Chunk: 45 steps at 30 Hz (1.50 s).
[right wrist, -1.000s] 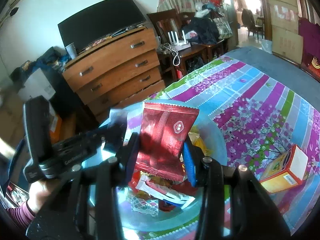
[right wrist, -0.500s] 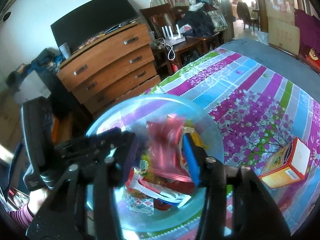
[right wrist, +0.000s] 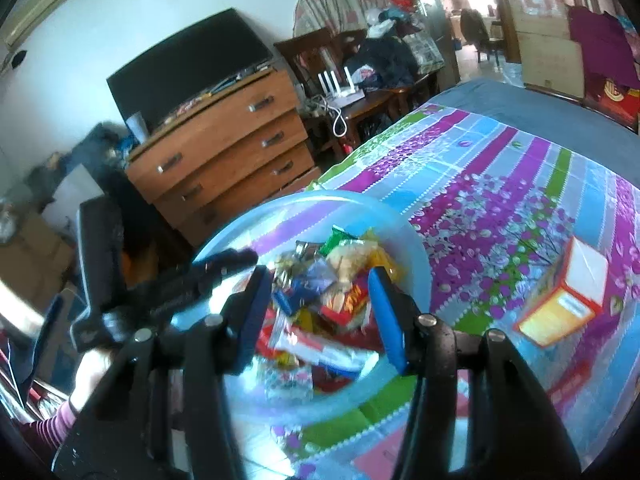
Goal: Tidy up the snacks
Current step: 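Open both tools to drop the packets into the basin, then move both tools back over the bed toward the gold wrapper, then lower the right tool onto the gold wrapper and grasp it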
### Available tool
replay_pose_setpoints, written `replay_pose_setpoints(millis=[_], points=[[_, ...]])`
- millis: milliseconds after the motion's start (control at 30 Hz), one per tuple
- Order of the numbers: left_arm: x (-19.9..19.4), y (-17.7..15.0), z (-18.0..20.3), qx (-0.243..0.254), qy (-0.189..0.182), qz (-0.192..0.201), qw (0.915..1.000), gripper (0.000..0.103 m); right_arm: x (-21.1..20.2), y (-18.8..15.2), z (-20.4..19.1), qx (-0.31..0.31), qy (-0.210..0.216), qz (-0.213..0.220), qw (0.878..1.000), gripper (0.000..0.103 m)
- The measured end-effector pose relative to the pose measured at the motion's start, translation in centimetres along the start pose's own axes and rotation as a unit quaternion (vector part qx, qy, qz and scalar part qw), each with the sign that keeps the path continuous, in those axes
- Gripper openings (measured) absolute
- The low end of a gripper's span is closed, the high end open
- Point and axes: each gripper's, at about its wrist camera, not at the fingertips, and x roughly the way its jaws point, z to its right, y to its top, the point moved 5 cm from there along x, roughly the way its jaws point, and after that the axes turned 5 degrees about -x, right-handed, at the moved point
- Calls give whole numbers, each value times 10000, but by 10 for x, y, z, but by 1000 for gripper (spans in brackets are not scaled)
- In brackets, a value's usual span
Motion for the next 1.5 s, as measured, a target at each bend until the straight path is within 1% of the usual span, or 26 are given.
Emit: replay_pose_setpoints(millis=[33, 100, 167, 200, 233, 300, 333, 367, 433, 533, 633, 700, 767, 833, 867, 900, 1000, 1100, 1167, 1233, 1300, 1333, 1367, 1400, 1433, 1500], points=[[-4, -1, 3, 18, -3, 59, 10000, 48, -11, -11, -1, -26, -17, 55, 10000, 53], [-17, -6, 15, 88, -75, 205, 9997, 55, -34, -39, 2, 39, -127, 131, 9998, 63], [-28, -16, 34, 253, -168, 347, 9989, 60, -52, -67, 11, 164, -233, 134, 9995, 68], [-31, -22, 42, 340, -209, 373, 9985, 61, -60, -83, 19, 250, -350, 96, 9990, 69], [-33, -28, 54, 447, -268, 366, 9980, 61, -70, -106, 31, 414, -492, 2, 9979, 69], [-35, -41, 80, 644, -457, 302, 9964, 61, -83, -136, 49, 680, -617, -125, 9957, 69], [-36, -52, 98, 767, -620, 250, 9948, 61, -93, -158, 66, 821, -862, -243, 9926, 69], [-37, -59, 110, 839, -731, 209, 9936, 61, -102, -173, 79, 913, -1062, -323, 9896, 69], [-39, -78, 142, 1075, -1024, 81, 9889, 61, -122, -201, 108, 1303, -1254, -398, 9827, 70], [-44, -99, 182, 1434, -1320, -47, 9808, 61, -162, -231, 148, 1656, -1732, -322, 9703, 70], [-47, -118, 217, 1690, -1623, -169, 9720, 61, -198, -257, 198, 2153, -2104, -250, 9533, 70], [-45, -128, 236, 1774, -1736, -250, 9684, 63, -211, -266, 231, 2420, -2278, -193, 9430, 70], [-38, -138, 252, 1854, -1760, -339, 9662, 63, -220, -269, 269, 2758, -2422, -100, 9302, 71], [-32, -149, 264, 1869, -1769, -427, 9654, 63, -222, -266, 305, 3013, -2404, 16, 9227, 71], [-26, -154, 270, 1878, -1765, -500, 9649, 63, -216, -261, 327, 3145, -2373, 67, 9191, 70], [-25, -158, 275, 1895, -1765, -541, 9644, 63, -212, -259, 339, 3210, -2368, 93, 9169, 70], [-14, -175, 289, 2048, -1744, -692, 9607, 63, -184, -247, 390, 3475, -2241, 122, 9104, 70], [-6, -188, 300, 2181, -1740, -789, 9570, 63, -156, -240, 431, 3676, -2340, 75, 9000, 69], [0, -192, 305, 2212, -1737, -826, 9561, 63, -142, -237, 452, 3743, -2507, 18, 8928, 69], [5, -194, 309, 2212, -1738, -866, 9557, 63, -130, -233, 465, 3772, -2622, -1, 8882, 69], [11, -197, 313, 2194, -1734, -894, 9559, 63, -120, -232, 471, 3669, -2767, -149, 8880, 69], [14, -198, 314, 2206, -1737, -910, 9555, 63, -113, -232, 476, 3536, -2932, -293, 8878, 67], [17, -201, 316, 2243, -1731, -946, 9544, 63, -110, -232, 478, 3429, -3055, -371, 8875, 63], [19, -203, 316, 2292, -1703, -936, 9538, 63, -108, -231, 478, 3273, -3210, -464, 8875, 57], [21, -204, 319, 2378, -1665, -891, 9528, 63, -108, -230, 477, 3134, -3340, -553, 8872, 53], [21, -209, 323, 2507, -1646, -862, 9501, 63, -109, -231, 477, 3054, -3283, -603, 8918, 35]])
